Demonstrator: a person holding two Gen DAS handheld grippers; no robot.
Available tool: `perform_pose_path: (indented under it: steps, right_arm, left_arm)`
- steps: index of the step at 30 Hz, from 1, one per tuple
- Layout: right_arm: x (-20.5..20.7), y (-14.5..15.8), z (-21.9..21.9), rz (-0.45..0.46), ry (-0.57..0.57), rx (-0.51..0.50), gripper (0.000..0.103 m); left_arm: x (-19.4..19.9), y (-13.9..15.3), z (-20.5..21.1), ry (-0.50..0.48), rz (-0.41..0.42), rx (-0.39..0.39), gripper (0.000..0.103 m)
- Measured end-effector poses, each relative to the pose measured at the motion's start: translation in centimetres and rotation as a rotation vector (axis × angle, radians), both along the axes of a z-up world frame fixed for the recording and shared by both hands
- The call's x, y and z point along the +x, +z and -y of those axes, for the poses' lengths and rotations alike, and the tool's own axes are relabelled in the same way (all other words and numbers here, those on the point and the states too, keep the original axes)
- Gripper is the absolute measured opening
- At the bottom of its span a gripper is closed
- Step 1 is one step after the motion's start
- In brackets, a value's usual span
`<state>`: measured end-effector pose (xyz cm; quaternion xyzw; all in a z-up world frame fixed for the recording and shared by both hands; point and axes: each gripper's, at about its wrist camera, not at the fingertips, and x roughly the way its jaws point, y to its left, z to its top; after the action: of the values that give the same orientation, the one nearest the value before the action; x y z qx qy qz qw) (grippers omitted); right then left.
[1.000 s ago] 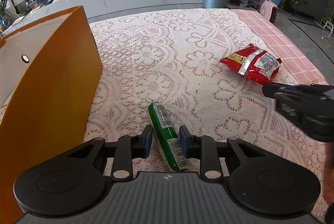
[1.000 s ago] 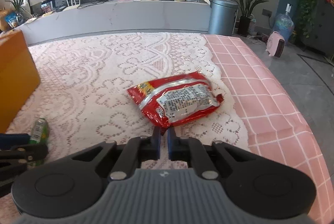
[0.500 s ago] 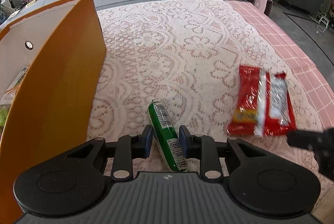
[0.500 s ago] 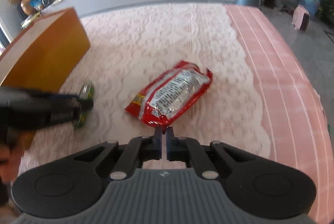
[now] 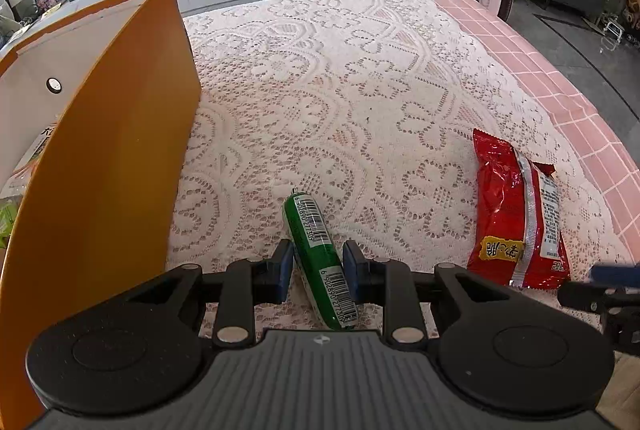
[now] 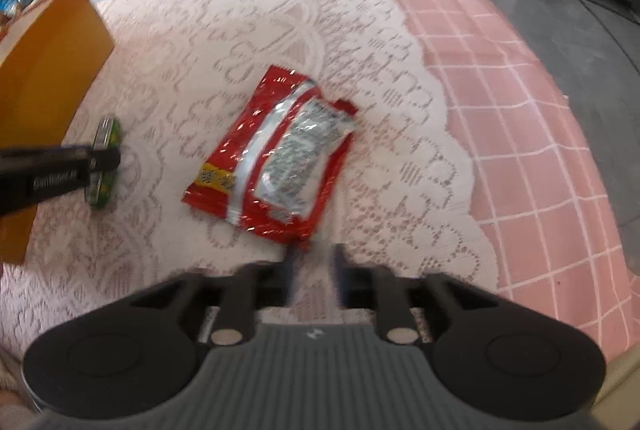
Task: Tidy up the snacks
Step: 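Grasp the green sausage stick with the left tool while the right tool grasps the red chip bag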
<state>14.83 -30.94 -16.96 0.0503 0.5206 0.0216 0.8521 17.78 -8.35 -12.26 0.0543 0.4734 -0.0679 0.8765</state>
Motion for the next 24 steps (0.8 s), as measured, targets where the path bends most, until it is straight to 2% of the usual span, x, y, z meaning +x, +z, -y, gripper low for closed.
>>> perform_pose_path:
  steps: [2,4,5,7,9,11,13,17,24]
  right_arm:
    - [-0.1,0.7,0.6,0.075,-0.036,0.061,0.051]
    - [-0.4,1.6,1.2,0.161,-0.097,0.141,0.06]
    - [-0.5,1.8,1.3,0.202,-0.129,0.164,0.066]
    - [-0.1,1.9,0.6,0.248,-0.16,0.168,0.07]
    - [1.0,1.6,-0.4,0.249,-0.169,0.128,0.078]
    - [2.3,1.1,-1.4,0.207,-0.155,0.063,0.079]
    - [3.1,0.7,-1.7,0.182,-0.137,0.045,0.082]
    - [4.5,-0.5,-2.0,0.123,-0.086,0.018,0.089]
    - [5.3,-1.0,-2.8,0.189,-0.067,-0.081,0.09]
  left_arm:
    - [0.0,-0.1,-0.1,-0.001,0.001,-0.003,0.03]
    - [0.0,-0.1,0.0,-0.002,0.004,-0.001,0.031]
    - [0.0,-0.2,0.0,-0.005,0.002,-0.001,0.031]
    - [0.2,-0.6,0.0,-0.003,-0.022,-0.005,0.031]
    - [0.3,-0.8,-0.2,0.011,-0.024,-0.012,0.034]
    - [0.2,-0.9,0.0,0.006,-0.016,-0.004,0.034]
    - [0.1,-0.9,0.2,0.004,-0.005,0.004,0.033]
    - [0.2,-0.9,0.3,-0.002,0.0,0.0,0.027]
    - [0.1,-0.9,0.3,-0.001,0.003,-0.003,0.025]
